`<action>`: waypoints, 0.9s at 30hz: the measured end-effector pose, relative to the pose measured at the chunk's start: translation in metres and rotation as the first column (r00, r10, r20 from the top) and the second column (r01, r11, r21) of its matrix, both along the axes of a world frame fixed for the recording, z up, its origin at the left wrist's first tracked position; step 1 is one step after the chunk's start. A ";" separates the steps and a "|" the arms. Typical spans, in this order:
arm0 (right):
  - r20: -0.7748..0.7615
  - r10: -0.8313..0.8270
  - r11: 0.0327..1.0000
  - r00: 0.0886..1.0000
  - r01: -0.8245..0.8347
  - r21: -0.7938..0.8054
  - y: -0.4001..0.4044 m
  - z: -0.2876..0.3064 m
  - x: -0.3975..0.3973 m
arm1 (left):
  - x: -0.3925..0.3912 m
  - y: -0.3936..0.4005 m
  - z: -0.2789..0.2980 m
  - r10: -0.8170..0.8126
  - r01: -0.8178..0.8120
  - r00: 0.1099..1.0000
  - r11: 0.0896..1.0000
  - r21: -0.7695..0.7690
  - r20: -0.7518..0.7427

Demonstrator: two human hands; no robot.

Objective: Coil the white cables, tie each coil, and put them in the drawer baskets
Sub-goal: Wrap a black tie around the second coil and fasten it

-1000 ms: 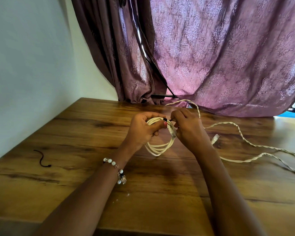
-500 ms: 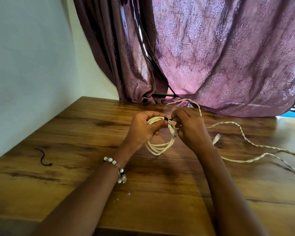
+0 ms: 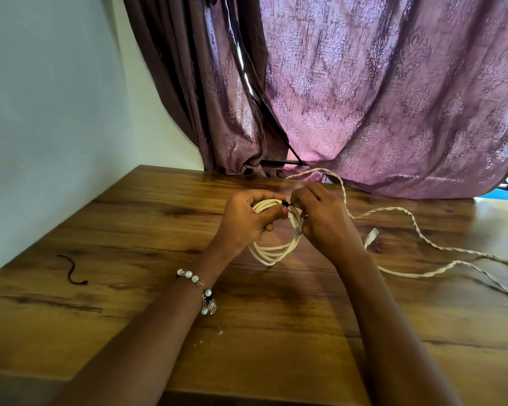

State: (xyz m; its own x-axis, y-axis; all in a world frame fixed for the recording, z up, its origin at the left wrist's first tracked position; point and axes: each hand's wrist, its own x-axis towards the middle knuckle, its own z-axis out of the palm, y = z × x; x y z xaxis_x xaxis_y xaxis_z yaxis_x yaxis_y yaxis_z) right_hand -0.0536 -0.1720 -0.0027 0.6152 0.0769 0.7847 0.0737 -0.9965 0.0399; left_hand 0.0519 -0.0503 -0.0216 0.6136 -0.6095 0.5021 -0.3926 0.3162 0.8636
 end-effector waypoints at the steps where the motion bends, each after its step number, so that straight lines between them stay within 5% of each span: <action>1: 0.006 0.004 1.000 1.000 -0.004 0.005 0.000 0.000 0.000 | 0.000 0.000 0.000 -0.003 0.003 1.000 1.000 -0.001 0.004; 10: 0.013 0.035 0.993 0.999 -0.036 0.109 -0.001 0.003 -0.002 | 0.002 0.000 -0.001 -0.031 0.031 0.999 0.999 0.018 -0.018; 27: -0.040 -0.062 0.998 0.997 0.061 -0.021 -0.002 -0.002 0.001 | 0.000 -0.001 -0.002 0.007 -0.006 0.998 1.000 0.025 -0.061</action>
State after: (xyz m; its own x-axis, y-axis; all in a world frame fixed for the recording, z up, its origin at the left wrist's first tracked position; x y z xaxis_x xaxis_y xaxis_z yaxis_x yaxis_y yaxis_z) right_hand -0.0528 -0.1741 -0.0050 0.6505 0.0529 0.7577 0.0143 -0.9983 0.0574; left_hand 0.0522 -0.0514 -0.0235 0.6467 -0.6170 0.4484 -0.3411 0.2919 0.8936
